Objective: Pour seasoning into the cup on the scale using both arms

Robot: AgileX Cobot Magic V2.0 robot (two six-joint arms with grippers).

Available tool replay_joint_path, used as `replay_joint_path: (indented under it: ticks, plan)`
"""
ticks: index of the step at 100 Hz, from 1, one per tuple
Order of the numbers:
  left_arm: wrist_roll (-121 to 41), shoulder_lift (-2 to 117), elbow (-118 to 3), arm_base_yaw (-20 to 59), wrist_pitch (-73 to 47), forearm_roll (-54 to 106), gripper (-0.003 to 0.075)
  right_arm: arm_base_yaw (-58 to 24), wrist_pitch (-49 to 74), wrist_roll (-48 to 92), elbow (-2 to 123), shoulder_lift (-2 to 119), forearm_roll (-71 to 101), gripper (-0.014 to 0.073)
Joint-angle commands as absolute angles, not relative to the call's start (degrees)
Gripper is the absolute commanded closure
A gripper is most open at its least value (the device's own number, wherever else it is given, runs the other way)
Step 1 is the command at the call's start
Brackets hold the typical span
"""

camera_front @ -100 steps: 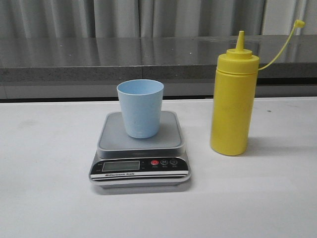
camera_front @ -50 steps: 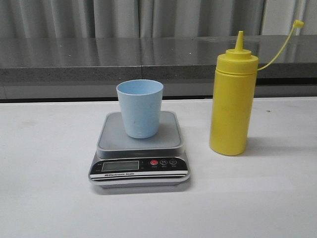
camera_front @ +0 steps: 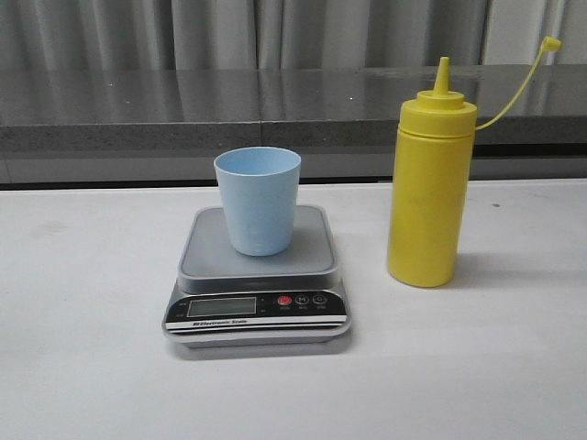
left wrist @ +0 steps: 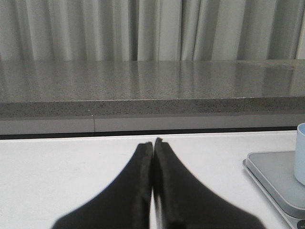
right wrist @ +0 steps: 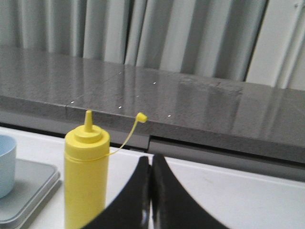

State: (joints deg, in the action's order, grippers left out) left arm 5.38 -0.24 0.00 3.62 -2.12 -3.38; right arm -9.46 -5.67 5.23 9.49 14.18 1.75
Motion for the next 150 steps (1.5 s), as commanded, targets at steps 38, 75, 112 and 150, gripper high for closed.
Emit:
replay_joint_path:
  ticks: [38,75,112,150]
  plan:
    - [5.66,-1.88,2.35,3.47,2.55,-3.12,0.0740,1.87,-3.19,-1.32,2.83,-1.85,-2.27,0.0660]
    - [5.66,-1.88,2.35,3.47,2.55,-3.12,0.0740,1.87,-2.32,-1.93,-0.37,-1.82,-3.48,0.0660]
    - [5.66,-1.88,2.35,3.47,2.55,-3.12,0.0740,1.87,-1.83,-1.93,-0.37,-1.82,-3.40,0.0660]
    - [5.66,-1.88,2.35,3.47,2.55,-3.12,0.0740,1.87,-1.83,-1.93,-0.37,-1.82,-3.40,0.0660]
